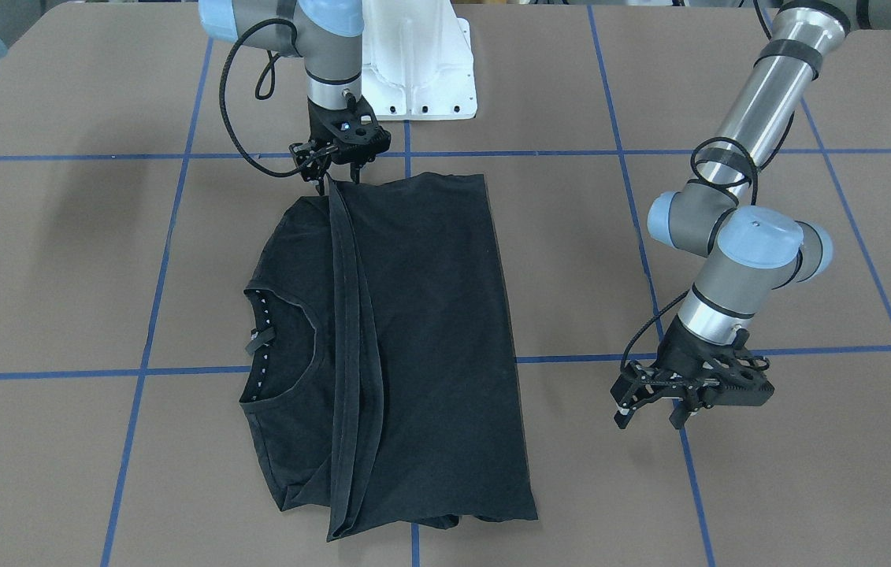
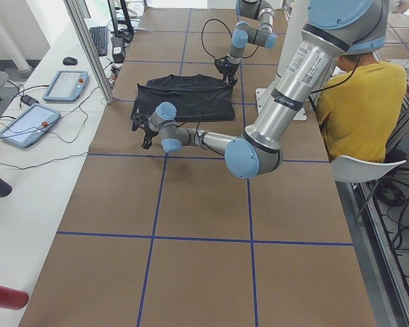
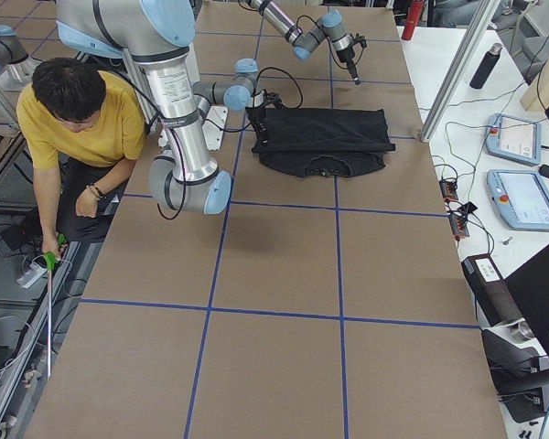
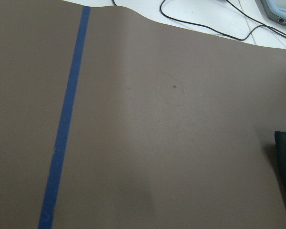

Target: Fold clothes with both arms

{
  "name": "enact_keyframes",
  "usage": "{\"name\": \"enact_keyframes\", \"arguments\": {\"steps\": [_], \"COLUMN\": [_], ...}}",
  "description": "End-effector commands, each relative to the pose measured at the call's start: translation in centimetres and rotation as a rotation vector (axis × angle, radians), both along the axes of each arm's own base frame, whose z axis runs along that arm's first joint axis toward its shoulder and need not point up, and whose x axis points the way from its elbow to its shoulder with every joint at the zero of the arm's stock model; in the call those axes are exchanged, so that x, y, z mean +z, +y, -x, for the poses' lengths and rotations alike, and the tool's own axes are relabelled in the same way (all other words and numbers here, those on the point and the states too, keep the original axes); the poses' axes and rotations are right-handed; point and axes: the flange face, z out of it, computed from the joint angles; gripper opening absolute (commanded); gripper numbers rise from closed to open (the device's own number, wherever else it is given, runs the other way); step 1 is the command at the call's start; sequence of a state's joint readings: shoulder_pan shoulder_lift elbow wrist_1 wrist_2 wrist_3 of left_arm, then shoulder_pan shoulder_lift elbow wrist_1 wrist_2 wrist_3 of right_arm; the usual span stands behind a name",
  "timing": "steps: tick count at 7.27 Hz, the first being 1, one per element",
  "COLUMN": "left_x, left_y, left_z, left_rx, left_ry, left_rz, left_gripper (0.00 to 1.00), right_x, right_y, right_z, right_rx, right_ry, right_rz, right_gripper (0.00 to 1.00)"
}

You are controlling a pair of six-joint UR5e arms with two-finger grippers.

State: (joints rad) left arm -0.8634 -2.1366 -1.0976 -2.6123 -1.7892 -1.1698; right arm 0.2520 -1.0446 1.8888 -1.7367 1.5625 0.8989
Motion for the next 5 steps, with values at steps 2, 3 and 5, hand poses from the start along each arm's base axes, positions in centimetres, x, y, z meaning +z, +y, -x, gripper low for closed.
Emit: {"name": "enact_keyframes", "arguments": {"steps": [2, 3, 5], "left_x": [0.18, 0.66, 0.74], "left_y": [-0.41, -0.53, -0.72], "left_z": [0.58, 0.64, 0.93], "left_rx": [-0.010, -0.011, -0.016], "left_ry": [-0.003, -0.009, -0.010], "left_rz": [0.002, 0.009, 0.010], "left_gripper": [0.99, 0.99, 0.99], "right_x": [0.89, 1.12, 1.03], "right_y": [-0.05, 0.10, 0.20], "right_z": [0.63, 0.88, 0.95], "right_rx": [-0.004, -0.008, -0.010], "right_ry": [0.017, 0.021, 0.020], "right_rz": [0.002, 0.004, 0.005], "right_gripper": [0.64, 0.57, 0.00]}}
